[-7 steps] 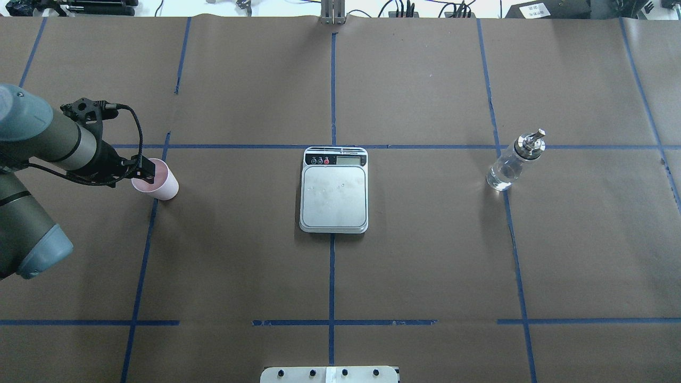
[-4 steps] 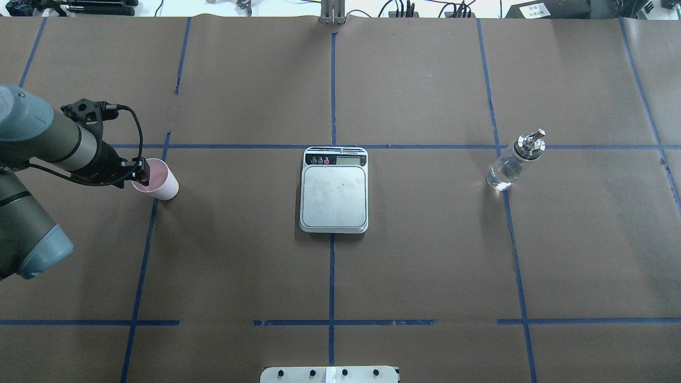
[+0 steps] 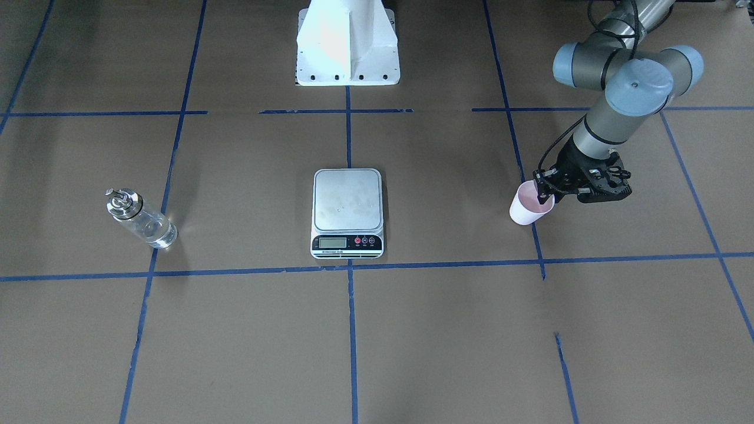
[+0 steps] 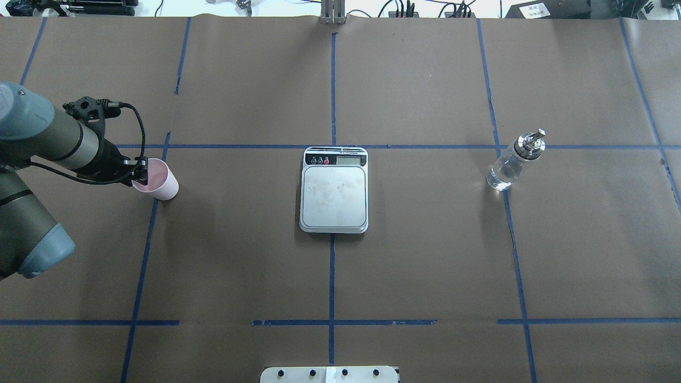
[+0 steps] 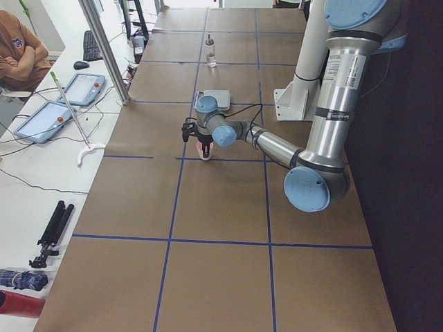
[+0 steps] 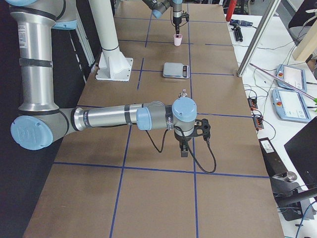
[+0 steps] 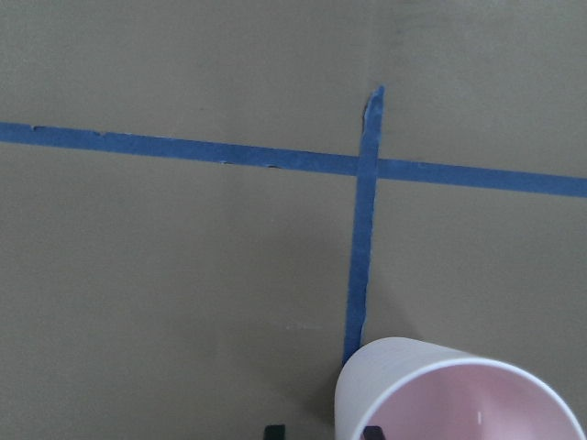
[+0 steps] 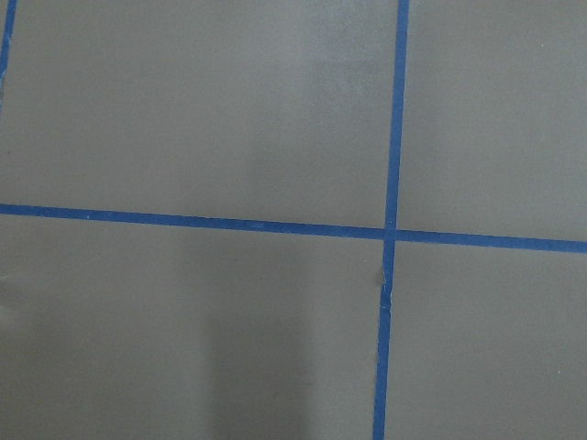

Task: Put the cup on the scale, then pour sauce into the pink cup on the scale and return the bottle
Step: 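Close the left gripper around the pink paper cup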

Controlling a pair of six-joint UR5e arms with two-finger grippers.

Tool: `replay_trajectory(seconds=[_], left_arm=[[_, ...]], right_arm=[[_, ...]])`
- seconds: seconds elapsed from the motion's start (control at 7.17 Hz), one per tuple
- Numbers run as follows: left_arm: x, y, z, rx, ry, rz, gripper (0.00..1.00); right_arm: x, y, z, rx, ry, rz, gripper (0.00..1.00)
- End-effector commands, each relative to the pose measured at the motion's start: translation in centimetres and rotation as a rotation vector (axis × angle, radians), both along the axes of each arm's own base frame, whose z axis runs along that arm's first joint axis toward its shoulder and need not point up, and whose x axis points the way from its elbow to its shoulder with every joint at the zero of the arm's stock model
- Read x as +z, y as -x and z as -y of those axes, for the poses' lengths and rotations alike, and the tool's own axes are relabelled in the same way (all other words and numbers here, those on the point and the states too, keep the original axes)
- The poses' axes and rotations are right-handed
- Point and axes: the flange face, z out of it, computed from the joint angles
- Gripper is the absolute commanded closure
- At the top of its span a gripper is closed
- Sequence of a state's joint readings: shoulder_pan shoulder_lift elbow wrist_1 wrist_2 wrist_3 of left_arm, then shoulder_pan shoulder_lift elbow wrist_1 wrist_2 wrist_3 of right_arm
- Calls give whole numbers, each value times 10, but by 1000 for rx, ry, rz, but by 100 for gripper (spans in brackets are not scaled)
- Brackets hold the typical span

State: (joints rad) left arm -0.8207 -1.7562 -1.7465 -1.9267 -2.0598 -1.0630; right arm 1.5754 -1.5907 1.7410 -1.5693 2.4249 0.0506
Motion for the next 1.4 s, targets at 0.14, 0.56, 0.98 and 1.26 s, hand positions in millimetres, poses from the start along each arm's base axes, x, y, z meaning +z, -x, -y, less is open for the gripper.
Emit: replay_trajectory(seconds=[0.14, 0.56, 0.98, 1.26], left_arm=[[-3, -4, -4, 2, 1, -2, 94], [-27, 8, -14, 7, 1, -7, 100], [-155, 26, -34, 12, 48, 18, 100], [-240, 7, -29, 14, 146, -67, 100]], right_arm=[[0, 0, 0, 0, 0, 0, 0], [-3, 0, -1, 0, -3, 8, 0], [-6, 0, 1, 0, -18, 9, 0], [-11, -1, -2, 3, -22, -4, 0]])
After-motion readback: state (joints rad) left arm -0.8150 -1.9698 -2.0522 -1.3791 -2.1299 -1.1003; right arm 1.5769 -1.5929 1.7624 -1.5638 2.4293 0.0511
